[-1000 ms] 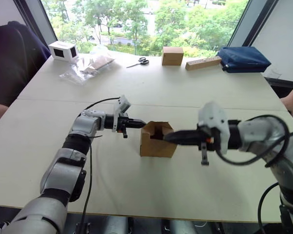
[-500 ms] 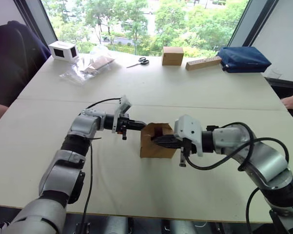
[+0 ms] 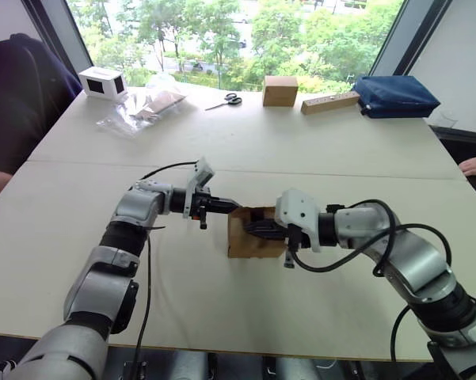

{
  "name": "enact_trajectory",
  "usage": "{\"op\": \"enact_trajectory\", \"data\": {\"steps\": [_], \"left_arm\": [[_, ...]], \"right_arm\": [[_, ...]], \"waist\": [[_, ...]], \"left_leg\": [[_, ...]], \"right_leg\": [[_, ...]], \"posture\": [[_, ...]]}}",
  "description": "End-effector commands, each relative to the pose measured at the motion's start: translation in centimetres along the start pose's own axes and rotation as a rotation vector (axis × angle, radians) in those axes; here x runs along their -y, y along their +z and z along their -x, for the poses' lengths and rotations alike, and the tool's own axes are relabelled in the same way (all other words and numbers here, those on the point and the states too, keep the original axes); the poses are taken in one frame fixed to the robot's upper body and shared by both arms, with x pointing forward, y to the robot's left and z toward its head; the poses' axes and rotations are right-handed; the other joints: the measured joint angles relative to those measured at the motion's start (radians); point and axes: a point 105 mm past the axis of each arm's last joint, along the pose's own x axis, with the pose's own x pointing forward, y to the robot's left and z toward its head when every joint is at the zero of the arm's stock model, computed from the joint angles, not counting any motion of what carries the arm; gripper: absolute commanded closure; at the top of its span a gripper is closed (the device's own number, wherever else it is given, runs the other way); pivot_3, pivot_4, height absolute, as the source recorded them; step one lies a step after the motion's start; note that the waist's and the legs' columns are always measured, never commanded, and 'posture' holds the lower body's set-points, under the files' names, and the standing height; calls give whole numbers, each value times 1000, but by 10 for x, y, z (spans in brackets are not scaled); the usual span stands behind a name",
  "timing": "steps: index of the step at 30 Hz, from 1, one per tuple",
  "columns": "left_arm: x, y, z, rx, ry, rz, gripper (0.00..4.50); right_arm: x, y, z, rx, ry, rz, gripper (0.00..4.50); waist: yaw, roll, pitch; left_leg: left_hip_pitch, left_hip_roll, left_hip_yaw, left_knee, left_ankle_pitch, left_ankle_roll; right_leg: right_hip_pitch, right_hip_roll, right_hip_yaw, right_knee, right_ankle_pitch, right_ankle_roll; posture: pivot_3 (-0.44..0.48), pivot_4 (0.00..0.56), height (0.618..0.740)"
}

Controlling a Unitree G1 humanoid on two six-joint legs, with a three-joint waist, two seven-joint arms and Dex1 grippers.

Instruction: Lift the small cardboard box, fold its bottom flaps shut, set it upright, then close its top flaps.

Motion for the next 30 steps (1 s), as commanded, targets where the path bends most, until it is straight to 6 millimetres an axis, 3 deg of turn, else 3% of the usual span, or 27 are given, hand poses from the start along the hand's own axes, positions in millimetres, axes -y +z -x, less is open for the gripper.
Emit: {"op": "enact_trajectory", "data": {"steps": [1, 8, 22, 26, 28, 30], "left_arm": [[3, 7, -1, 17, -7, -31, 4438], [1, 6, -1, 12, 4, -28, 4438], [-3, 5, 9, 45, 80, -8, 4438], [-10, 23, 37, 132, 181, -15, 4438], [0, 34, 54, 167, 186, -36, 4438], [27, 40, 65, 152, 144, -79, 4438]], "right_arm": [[6, 8, -2, 29, -20, 54, 4500], [14, 5, -8, 32, -42, 66, 4500], [10, -6, -18, 32, -19, 36, 4500], [11, -8, -18, 34, -25, 29, 4500], [12, -8, -18, 36, -31, 29, 4500], [13, -8, -18, 43, -38, 29, 4500]], "waist": [[0, 0, 0], [-1, 0, 0], [-1, 0, 0], [-3, 0, 0], [-8, 0, 0], [-16, 0, 0]], "left_leg": [[0, 0, 0, 0, 0, 0], [0, 0, 0, 0, 0, 0], [0, 0, 0, 0, 0, 0], [0, 0, 0, 0, 0, 0], [0, 1, 0, 0, 0, 0], [0, 3, 0, 0, 1, -2]], "right_leg": [[0, 0, 0, 0, 0, 0], [0, 0, 0, 0, 0, 0], [0, 0, 0, 0, 0, 0], [0, 0, 0, 0, 0, 0], [0, 0, 0, 0, 0, 0], [0, 0, 0, 0, 0, 0]], "posture": [[0, 150, 740], [0, 150, 740], [0, 150, 740], [0, 150, 740], [0, 150, 740], [0, 150, 740]]}}
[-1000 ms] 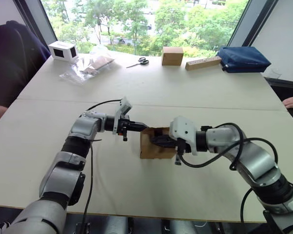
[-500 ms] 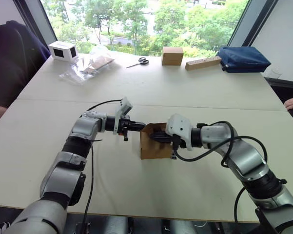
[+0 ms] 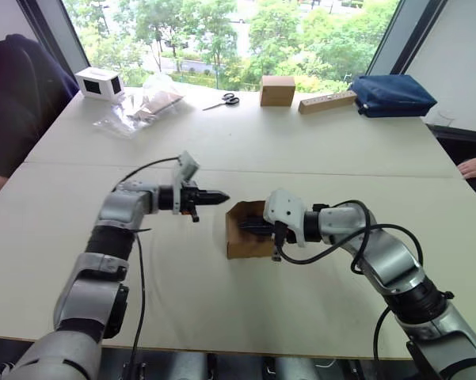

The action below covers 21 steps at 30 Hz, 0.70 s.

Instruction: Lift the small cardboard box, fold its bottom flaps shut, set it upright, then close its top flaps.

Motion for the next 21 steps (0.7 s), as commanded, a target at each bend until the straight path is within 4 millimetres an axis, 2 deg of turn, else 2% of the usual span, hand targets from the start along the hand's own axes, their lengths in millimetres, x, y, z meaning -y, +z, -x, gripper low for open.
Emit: {"op": "enact_trajectory", "data": {"steps": [1, 4, 7, 14, 21], "left_arm": [[44, 26, 24, 31, -86, -92, 4438], [76, 18, 27, -21, -149, -101, 4438], [96, 6, 22, -66, -184, -99, 4438], [98, -16, 5, -113, -165, -96, 4438], [95, -29, -1, -151, -173, -102, 4438]], "right_arm": [[4, 6, 2, 28, -20, 20, 4500], [5, 7, 2, 35, -20, 20, 4500], [6, 7, 1, 38, -17, 20, 4500], [8, 8, 1, 43, -14, 27, 4500], [11, 10, 4, 41, -29, 33, 4500]], "waist": [[-11, 0, 0], [-9, 0, 0], [-9, 0, 0], [-11, 0, 0], [-10, 0, 0]], "left_leg": [[0, 0, 0, 0, 1, -1], [0, 0, 0, 0, 1, -2], [1, 0, 0, 0, 0, -1], [2, 0, 0, 0, 0, -1], [2, 0, 0, 0, 0, -1]], "right_leg": [[0, 0, 0, 0, 0, 0], [1, -1, 0, 0, 0, 0], [2, -2, 1, 0, 0, 0], [2, -1, 1, 0, 0, 0], [2, -1, 0, 0, 0, 0]], "posture": [[0, 150, 740], [0, 150, 740], [0, 150, 740], [0, 150, 740], [0, 150, 740]]}}
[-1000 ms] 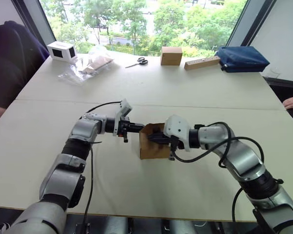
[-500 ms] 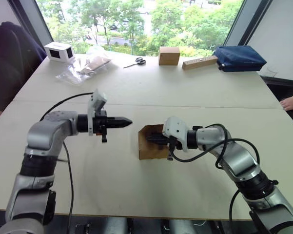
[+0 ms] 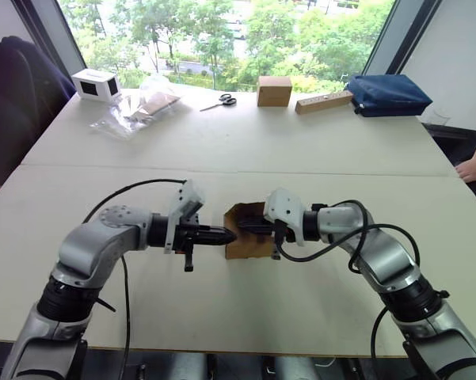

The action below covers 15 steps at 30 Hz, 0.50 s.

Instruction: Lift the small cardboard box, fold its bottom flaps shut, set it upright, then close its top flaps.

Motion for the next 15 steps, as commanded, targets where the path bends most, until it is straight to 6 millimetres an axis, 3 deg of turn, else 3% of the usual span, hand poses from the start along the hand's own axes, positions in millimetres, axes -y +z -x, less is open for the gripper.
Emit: {"op": "enact_trajectory", "data": {"steps": [1, 8, 15], "left_arm": [[0, -1, -2, -14, -1, -42, 4438], [-9, -8, -4, -22, 15, -36, 4438], [-12, -15, -7, -33, 20, -35, 4438]], "right_arm": [[8, 14, 6, 32, -34, 43, 4500], [4, 25, 18, 48, -15, 58, 4500], [16, 66, 47, 178, -20, -2, 4500]], "waist": [[0, 0, 0], [2, 0, 0], [1, 0, 0]], "left_leg": [[0, 0, 0, 0, 0, 0], [0, 0, 0, 0, 0, 0], [1, 0, 0, 0, -1, 2]], "right_leg": [[0, 0, 0, 0, 0, 0], [0, 0, 0, 0, 0, 0], [1, 0, 0, 0, 0, 0]], "posture": [[0, 150, 740], [0, 150, 740], [0, 150, 740]]}}
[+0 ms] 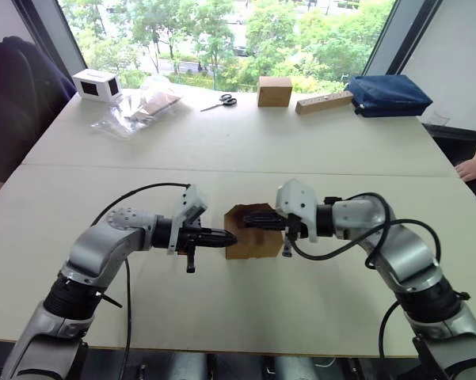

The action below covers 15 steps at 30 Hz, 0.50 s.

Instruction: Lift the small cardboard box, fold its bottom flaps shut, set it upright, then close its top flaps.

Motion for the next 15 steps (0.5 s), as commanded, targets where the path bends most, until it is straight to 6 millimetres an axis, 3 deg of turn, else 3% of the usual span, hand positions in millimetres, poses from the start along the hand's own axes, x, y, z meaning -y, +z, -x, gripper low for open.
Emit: {"op": "enact_trajectory", "data": {"steps": [1, 4, 8, 11, 15], "left_arm": [[-3, -8, -3, -28, 18, 3, 4438], [-2, -9, -4, -26, 14, 3, 4438], [-3, -9, -5, -21, 21, 1, 4438], [-3, -9, -5, -19, 26, 1, 4438], [-2, -10, -4, -18, 31, 2, 4438]], "right_arm": [[13, 41, 16, 155, -35, -10, 4500], [37, 51, 16, 201, -118, -15, 4500], [57, 20, 0, 12, -203, 83, 4500], [54, -2, -8, -79, -178, 103, 4500], [43, -11, -13, -101, -125, 101, 4500]], "waist": [[0, 0, 0], [-1, 0, 0], [1, 0, 0], [-1, 0, 0], [-2, 0, 0]], "left_leg": [[0, 0, 0, 0, 0, 0], [1, 0, 0, 0, 0, 0], [3, 0, 0, -1, 0, 0], [3, -1, 1, -1, 0, 0], [3, -1, 1, -1, 0, 0]], "right_leg": [[0, 0, 0, 0, 0, 0], [1, 0, 0, 0, 0, 0], [2, 0, 0, 0, 0, 0], [3, -1, 0, -1, 0, 0], [3, -1, 0, -1, 0, 0]], "posture": [[0, 150, 740], [0, 150, 740], [0, 150, 740], [0, 150, 740], [0, 150, 740]]}}
